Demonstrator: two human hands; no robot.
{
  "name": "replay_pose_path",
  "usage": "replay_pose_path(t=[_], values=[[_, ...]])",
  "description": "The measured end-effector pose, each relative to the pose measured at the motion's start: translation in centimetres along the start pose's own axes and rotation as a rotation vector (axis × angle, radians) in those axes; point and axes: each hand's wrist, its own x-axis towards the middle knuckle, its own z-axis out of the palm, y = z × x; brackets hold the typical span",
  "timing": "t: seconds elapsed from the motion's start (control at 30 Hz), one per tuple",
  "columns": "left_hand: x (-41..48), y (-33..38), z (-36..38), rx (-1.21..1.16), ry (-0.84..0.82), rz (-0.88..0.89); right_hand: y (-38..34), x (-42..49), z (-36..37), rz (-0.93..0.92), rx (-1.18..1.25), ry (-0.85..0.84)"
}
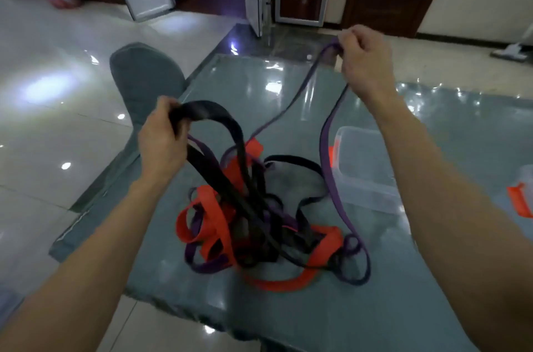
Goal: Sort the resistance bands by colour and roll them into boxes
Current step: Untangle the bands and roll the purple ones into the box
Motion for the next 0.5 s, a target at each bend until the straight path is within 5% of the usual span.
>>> replay_pose_path(t=[0.1, 0.23, 0.27, 0.33, 0.43, 0.5], values=[[-0.6, -0.7, 0.5, 0.208, -0.214, 0.084, 1.0, -1.5, -0.9, 0.023, -0.133, -0.090], [-5.3, -1.8, 2.0, 0.682, -1.234, -0.011, 5.4, -5.5, -0.6, 0.155, -0.271, -0.371], [-6.4, -1.7, 2.6, 0.694, -1.290, -0.023, 5.9, -6.3, -0.9, 0.175, -0.261, -0.397], [-7.6, -0.5, 4.5, 0.551, -1.130, 0.019, 6.1, -7.4, -1.8, 0.220, -0.191, -0.411], [-7.6, 3.5, 8.0, 0.061, -0.912, 0.017, 4.5, -7.8, -4.5, 0.231, -0.059, -0.362], [-7.4, 6.8, 10.3, -0.204, -0.940, -0.008, 2.3, -7.3, -7.0, 0.180, 0.053, -0.309]])
